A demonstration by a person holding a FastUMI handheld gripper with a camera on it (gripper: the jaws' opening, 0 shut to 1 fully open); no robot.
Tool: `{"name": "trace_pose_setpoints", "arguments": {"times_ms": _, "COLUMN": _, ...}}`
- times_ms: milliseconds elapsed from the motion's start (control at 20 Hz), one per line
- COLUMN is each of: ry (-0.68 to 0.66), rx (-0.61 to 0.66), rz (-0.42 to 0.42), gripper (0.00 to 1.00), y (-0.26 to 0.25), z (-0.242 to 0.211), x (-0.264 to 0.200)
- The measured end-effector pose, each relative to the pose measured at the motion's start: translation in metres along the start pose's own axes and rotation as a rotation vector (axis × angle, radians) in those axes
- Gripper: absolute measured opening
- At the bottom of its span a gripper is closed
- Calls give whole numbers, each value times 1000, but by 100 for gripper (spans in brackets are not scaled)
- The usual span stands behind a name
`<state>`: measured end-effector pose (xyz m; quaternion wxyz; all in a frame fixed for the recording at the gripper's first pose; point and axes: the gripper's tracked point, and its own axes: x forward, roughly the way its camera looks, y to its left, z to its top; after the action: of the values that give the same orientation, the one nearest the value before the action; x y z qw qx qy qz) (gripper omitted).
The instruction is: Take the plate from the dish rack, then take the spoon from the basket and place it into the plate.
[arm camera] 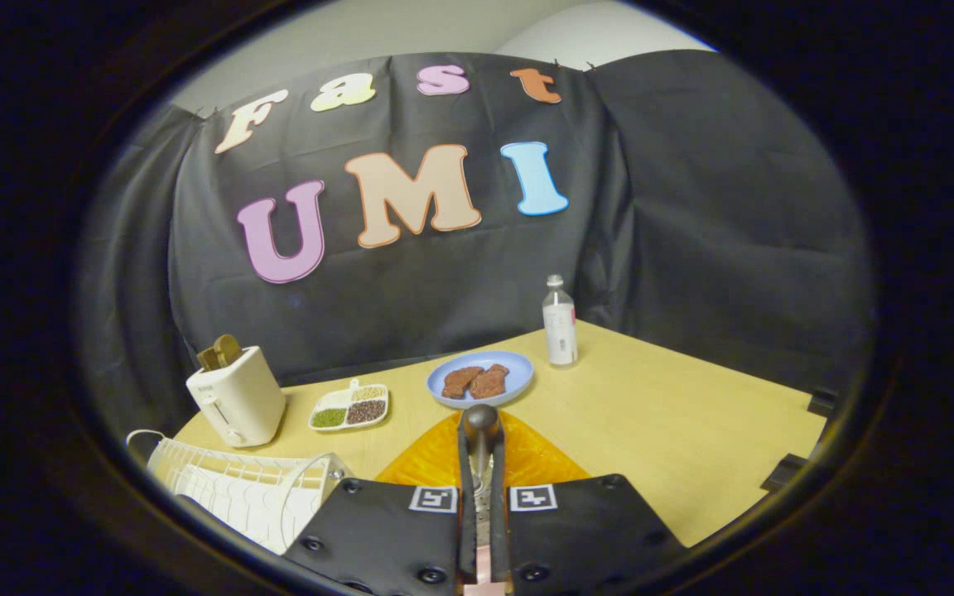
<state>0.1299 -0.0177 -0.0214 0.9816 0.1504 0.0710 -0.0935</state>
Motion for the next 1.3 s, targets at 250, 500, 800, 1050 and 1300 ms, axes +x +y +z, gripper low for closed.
{"name": "trace_pose_setpoints", "arguments": {"times_ms": 250, "ry": 6, "rx": -17, "rz": 5, "gripper": 9, "y": 4, "z": 24, "x": -17}}
{"name": "trace_pose_setpoints", "arguments": {"times_ms": 500, "ry": -7, "rx": 15, "rz": 4, "gripper": 9, "y": 3, "z": 48, "x": -53}}
{"name": "trace_pose_setpoints", "arguments": {"times_ms": 800, "ry": 7, "rx": 83, "rz": -4, "gripper": 9, "y": -2, "z": 43, "x": -107}}
{"name": "trace_pose_setpoints", "arguments": {"times_ms": 1050, "ry": 86, "rx": 128, "rz": -12, "gripper": 9, "y": -12, "z": 2, "x": -129}}
{"name": "trace_pose_setpoints", "arguments": {"times_ms": 1300, "ry": 166, "rx": 135, "rz": -3, "gripper": 9, "y": -16, "z": -42, "x": -134}}
